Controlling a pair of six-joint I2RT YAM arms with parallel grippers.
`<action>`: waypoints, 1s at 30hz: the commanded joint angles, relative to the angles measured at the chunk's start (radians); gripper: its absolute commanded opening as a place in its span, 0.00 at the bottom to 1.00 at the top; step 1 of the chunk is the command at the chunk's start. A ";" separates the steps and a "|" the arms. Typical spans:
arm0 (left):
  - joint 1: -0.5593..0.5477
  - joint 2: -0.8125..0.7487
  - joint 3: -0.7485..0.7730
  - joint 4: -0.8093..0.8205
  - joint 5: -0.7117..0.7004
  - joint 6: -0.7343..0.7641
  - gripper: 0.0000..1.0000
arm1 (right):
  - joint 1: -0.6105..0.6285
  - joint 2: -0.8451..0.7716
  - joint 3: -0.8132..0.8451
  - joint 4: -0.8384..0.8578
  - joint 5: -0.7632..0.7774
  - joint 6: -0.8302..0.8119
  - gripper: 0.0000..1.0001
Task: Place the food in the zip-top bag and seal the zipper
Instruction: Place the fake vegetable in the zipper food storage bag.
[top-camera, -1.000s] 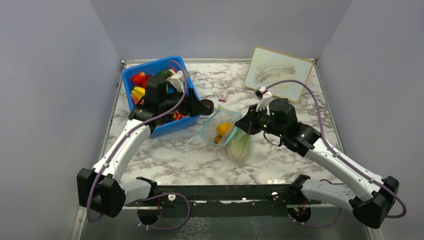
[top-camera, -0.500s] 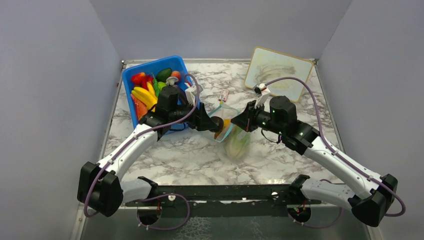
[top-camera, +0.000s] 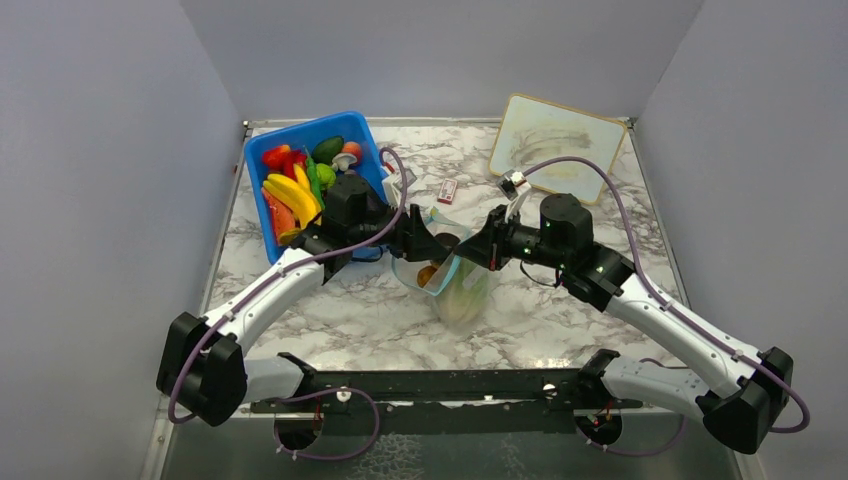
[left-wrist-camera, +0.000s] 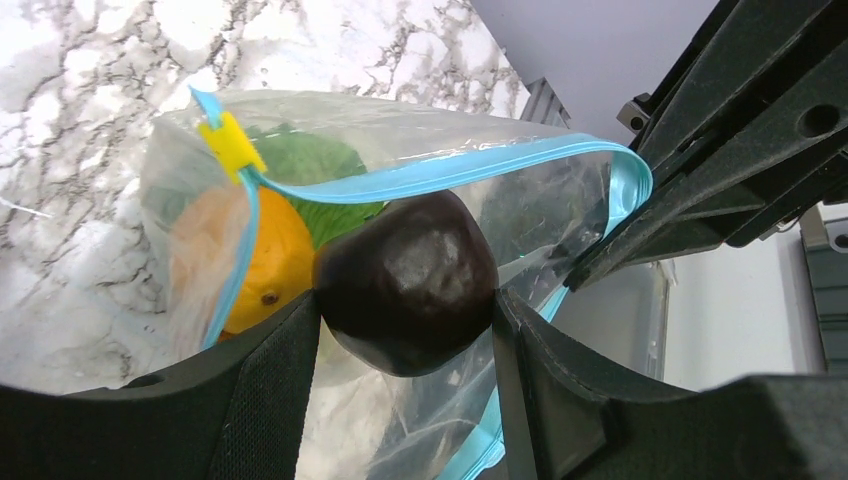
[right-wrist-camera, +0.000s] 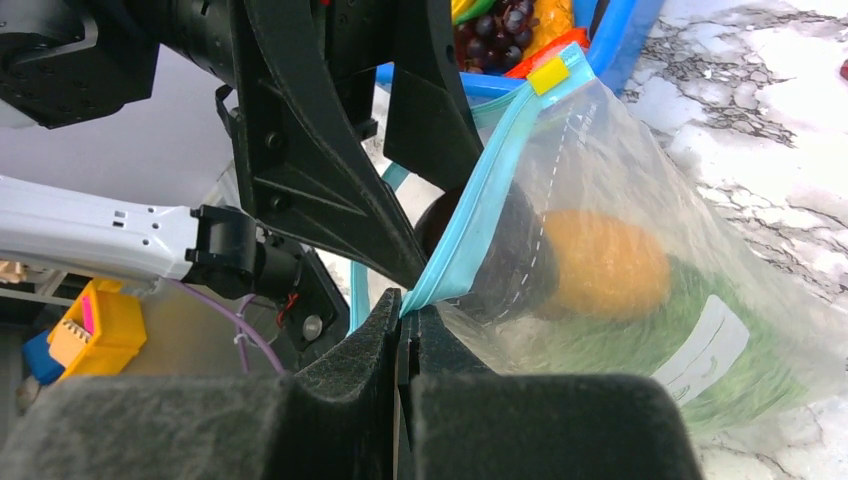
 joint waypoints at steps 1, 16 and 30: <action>-0.037 0.015 0.007 0.068 -0.007 -0.038 0.45 | -0.001 -0.016 0.001 0.078 -0.051 -0.005 0.01; -0.090 0.046 -0.009 0.135 -0.050 -0.098 0.70 | -0.001 -0.050 -0.019 0.052 0.007 0.013 0.01; -0.090 -0.005 0.051 0.011 -0.125 -0.005 0.74 | -0.001 -0.064 -0.025 0.033 0.029 0.016 0.01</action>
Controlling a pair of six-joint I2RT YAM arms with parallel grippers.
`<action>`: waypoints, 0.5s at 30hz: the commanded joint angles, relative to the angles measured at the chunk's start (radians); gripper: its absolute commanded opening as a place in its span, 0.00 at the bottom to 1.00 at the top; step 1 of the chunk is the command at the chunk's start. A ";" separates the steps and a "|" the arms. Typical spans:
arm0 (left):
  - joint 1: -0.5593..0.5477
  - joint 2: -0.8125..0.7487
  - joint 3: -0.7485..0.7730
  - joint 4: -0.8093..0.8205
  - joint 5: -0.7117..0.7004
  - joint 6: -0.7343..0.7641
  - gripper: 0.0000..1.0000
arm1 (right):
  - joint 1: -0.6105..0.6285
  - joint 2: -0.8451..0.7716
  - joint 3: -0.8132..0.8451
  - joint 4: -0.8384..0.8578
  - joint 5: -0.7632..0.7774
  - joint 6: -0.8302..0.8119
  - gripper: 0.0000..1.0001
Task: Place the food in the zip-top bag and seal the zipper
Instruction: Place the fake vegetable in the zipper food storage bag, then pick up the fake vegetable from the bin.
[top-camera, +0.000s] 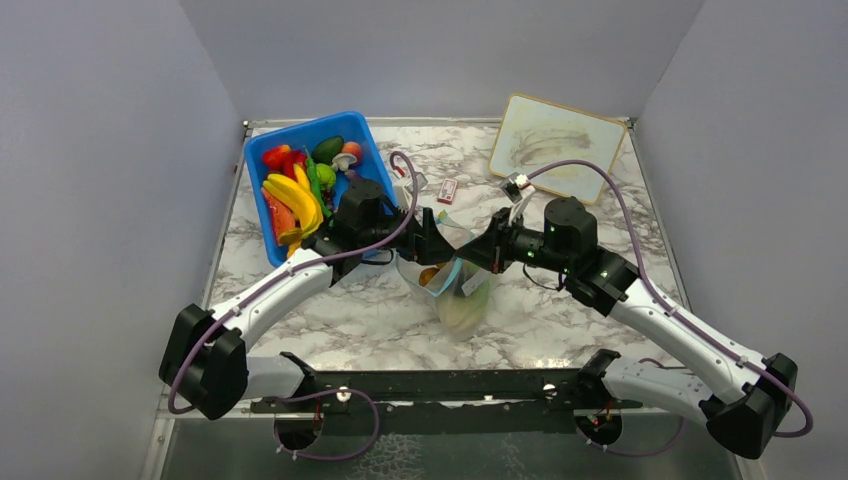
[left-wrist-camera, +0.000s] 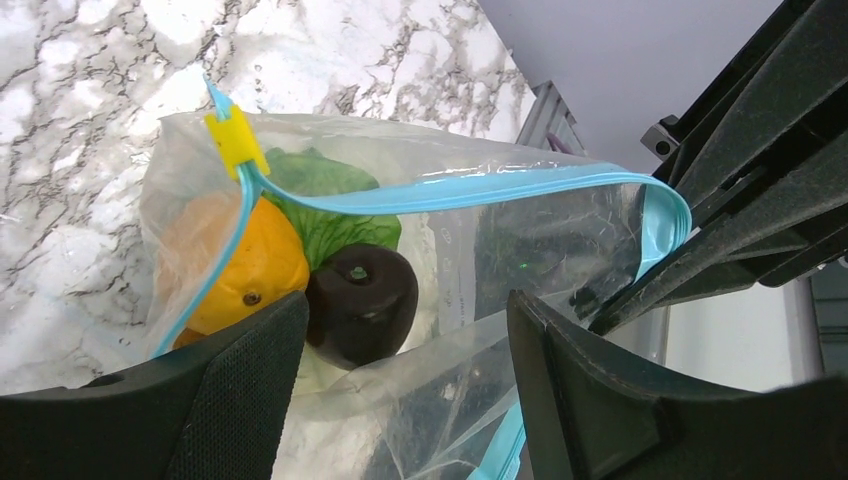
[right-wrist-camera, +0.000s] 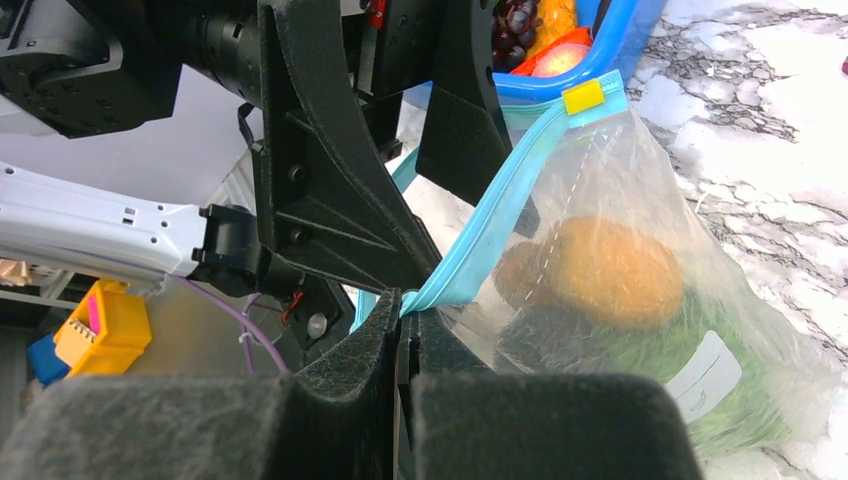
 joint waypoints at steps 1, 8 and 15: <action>-0.007 -0.052 0.061 -0.060 -0.057 0.059 0.74 | -0.001 -0.032 -0.006 0.029 0.030 0.004 0.01; -0.007 -0.090 0.140 -0.230 -0.239 0.156 0.70 | -0.001 -0.037 0.005 -0.032 0.091 0.020 0.01; -0.007 -0.128 0.198 -0.304 -0.432 0.215 0.68 | -0.001 -0.047 0.009 -0.074 0.143 -0.003 0.01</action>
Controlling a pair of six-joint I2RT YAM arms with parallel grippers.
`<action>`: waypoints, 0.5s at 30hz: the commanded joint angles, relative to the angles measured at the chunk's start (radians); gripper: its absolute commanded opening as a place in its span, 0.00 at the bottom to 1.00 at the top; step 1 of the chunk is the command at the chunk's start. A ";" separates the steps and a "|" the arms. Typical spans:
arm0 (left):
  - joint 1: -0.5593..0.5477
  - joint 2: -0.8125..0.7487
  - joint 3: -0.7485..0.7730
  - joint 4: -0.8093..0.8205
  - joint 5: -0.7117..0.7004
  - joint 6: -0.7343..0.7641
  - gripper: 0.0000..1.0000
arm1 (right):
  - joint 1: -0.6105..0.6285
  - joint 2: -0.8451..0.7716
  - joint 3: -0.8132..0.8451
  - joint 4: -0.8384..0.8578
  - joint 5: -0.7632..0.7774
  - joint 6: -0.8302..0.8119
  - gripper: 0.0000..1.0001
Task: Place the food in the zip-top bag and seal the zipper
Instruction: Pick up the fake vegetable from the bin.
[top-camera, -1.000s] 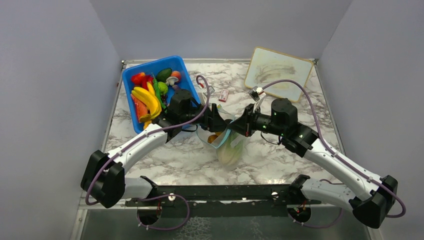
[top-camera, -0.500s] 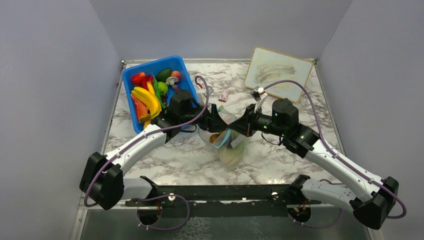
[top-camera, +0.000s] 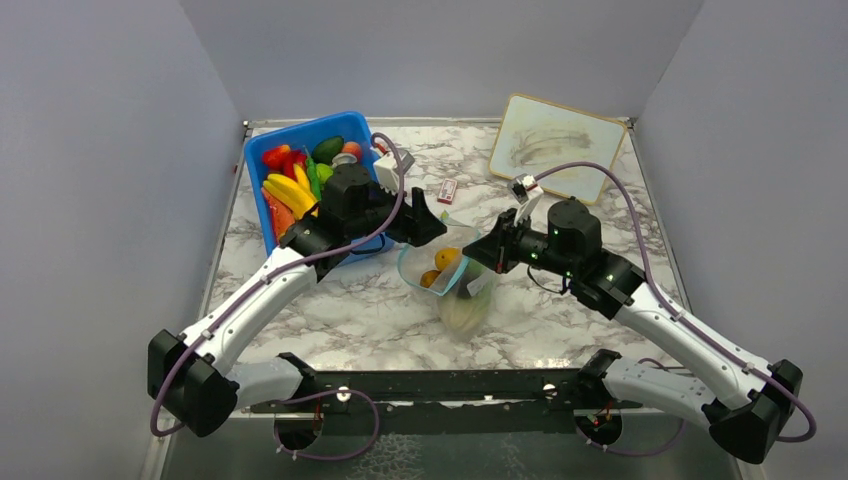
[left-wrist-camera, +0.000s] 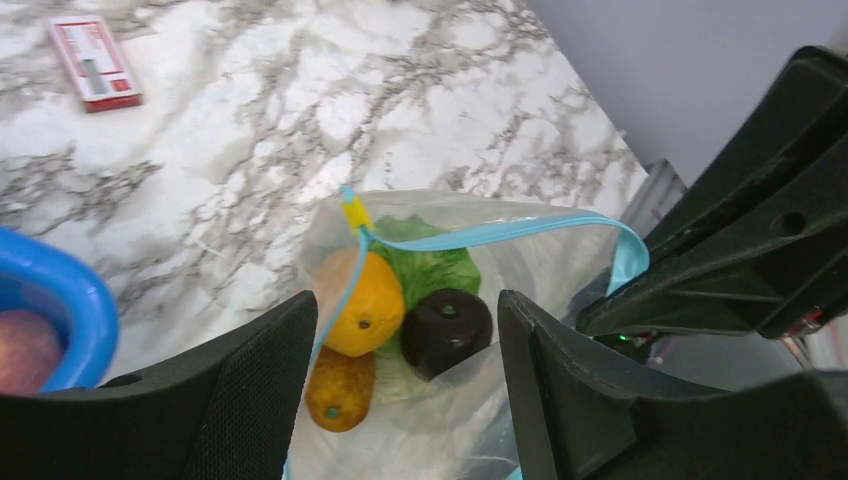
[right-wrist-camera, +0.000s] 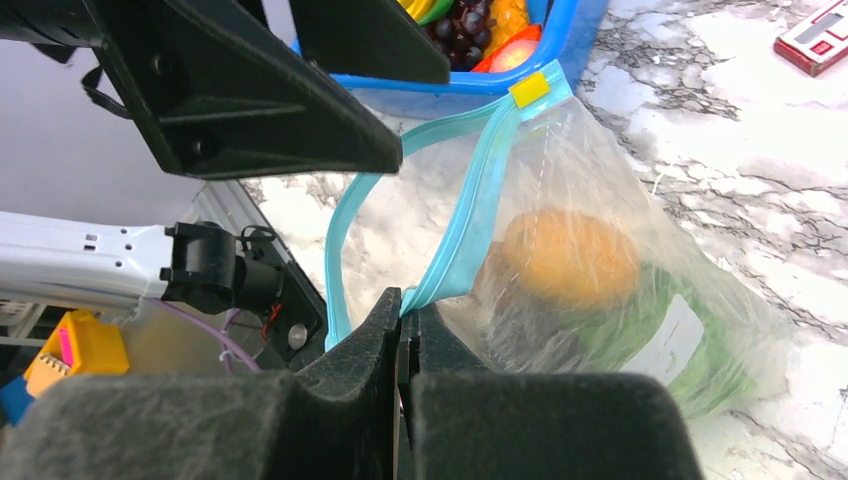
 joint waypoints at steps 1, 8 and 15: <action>-0.006 -0.044 0.042 -0.071 -0.209 0.063 0.68 | -0.002 -0.019 0.014 -0.028 0.061 -0.012 0.01; -0.002 -0.031 0.089 -0.137 -0.473 0.095 0.67 | -0.001 -0.013 0.047 -0.060 0.050 -0.022 0.01; 0.045 0.008 0.116 -0.174 -0.595 0.152 0.66 | -0.001 -0.040 0.031 -0.053 0.060 -0.035 0.01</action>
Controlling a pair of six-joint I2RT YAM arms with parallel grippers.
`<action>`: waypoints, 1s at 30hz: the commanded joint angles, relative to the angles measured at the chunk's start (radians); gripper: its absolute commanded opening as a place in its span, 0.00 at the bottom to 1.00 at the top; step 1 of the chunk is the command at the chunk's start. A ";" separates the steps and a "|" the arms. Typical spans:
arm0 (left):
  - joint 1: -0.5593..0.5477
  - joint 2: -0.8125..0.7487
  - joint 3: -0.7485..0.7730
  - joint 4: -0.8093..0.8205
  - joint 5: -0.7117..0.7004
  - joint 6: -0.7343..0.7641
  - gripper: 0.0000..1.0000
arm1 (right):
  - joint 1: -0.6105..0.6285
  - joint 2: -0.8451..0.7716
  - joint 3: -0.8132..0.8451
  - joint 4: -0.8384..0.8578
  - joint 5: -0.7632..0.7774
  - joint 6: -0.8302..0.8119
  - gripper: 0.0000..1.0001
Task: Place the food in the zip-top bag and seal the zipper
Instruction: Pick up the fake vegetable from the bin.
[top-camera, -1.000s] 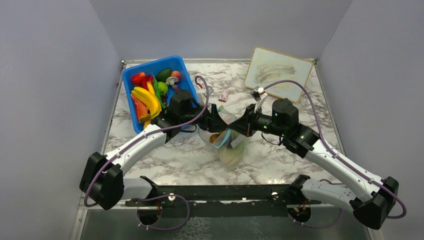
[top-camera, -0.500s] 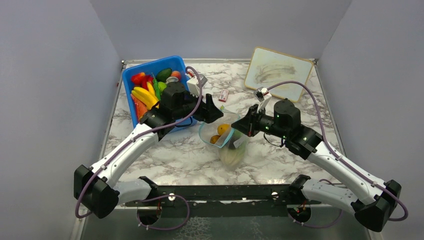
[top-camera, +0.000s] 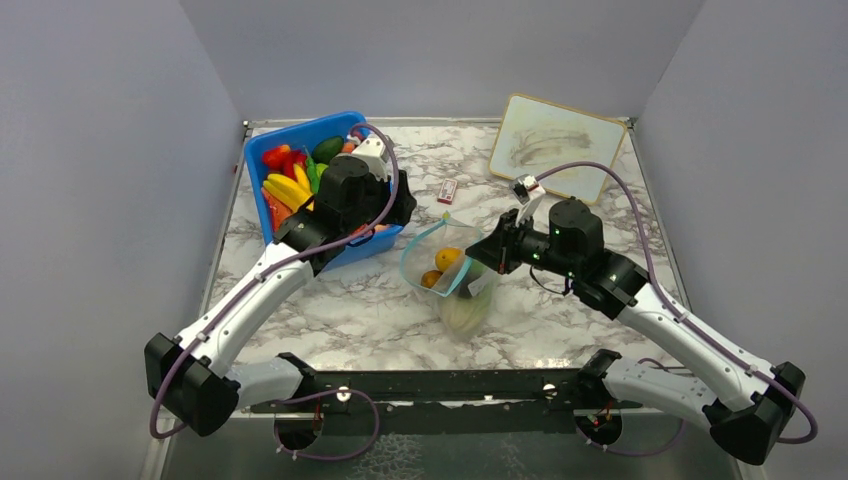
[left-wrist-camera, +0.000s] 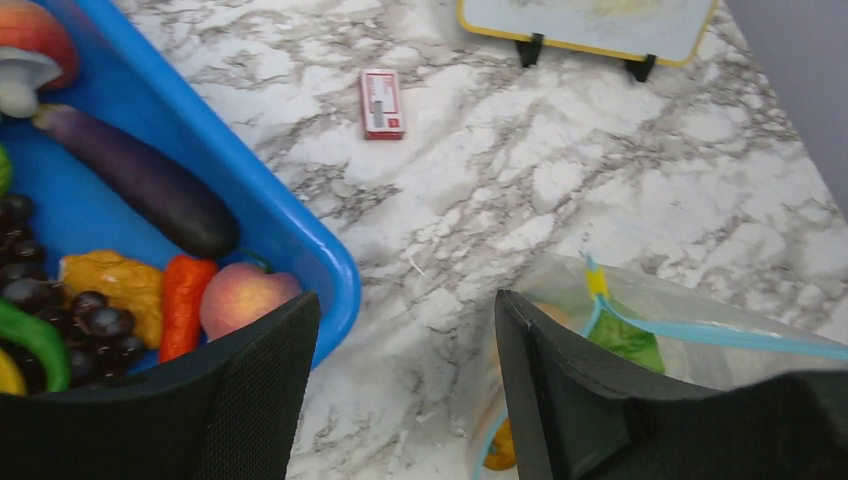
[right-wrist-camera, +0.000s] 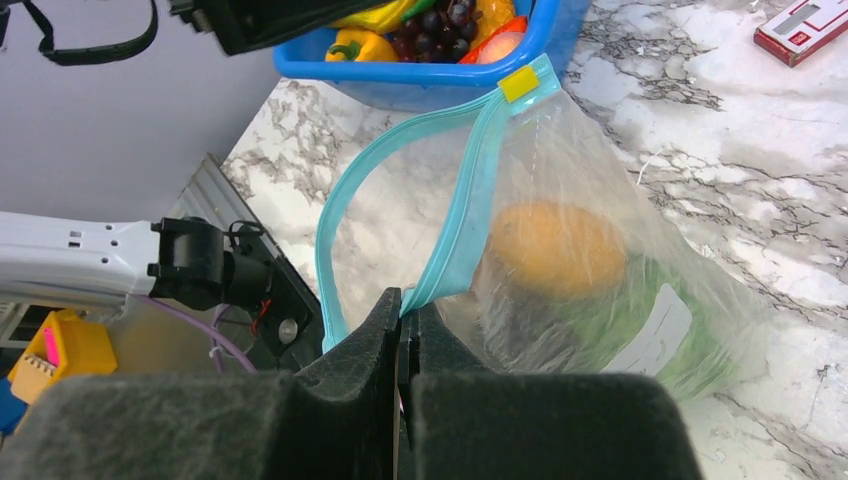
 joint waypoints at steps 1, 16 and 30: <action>0.049 0.037 0.046 -0.044 -0.144 0.066 0.66 | -0.001 -0.031 0.007 0.001 0.037 -0.023 0.01; 0.338 0.247 0.207 -0.054 -0.066 0.106 0.66 | -0.001 -0.051 0.043 -0.037 -0.048 -0.032 0.01; 0.389 0.488 0.335 0.072 -0.203 0.197 0.66 | -0.002 -0.087 0.042 -0.055 -0.043 -0.038 0.01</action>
